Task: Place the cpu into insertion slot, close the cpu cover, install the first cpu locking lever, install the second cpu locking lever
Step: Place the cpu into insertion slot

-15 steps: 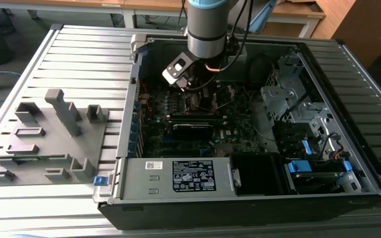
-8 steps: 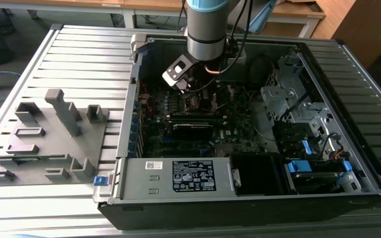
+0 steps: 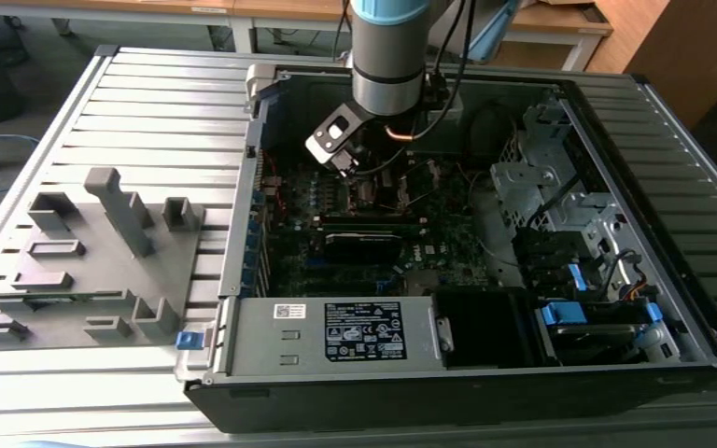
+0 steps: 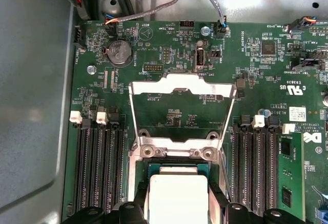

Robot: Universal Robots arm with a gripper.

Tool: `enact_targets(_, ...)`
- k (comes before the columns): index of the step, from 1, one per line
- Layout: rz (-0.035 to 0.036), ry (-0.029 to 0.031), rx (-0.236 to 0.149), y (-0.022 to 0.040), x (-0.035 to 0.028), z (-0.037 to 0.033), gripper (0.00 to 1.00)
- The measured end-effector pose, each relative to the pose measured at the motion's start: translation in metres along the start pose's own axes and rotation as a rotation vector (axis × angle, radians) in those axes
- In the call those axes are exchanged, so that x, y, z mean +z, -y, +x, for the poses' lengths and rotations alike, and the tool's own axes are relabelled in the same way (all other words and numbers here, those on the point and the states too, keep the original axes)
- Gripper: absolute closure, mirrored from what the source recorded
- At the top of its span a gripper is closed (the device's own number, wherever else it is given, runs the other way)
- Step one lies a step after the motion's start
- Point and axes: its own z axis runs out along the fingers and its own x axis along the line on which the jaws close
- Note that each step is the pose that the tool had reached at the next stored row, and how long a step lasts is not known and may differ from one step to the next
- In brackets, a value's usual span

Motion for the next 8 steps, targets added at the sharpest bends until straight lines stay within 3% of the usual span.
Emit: enact_targets(8,-0.0003,-0.0003,0.000,-0.0001,0.0002,0.0002,0.46)
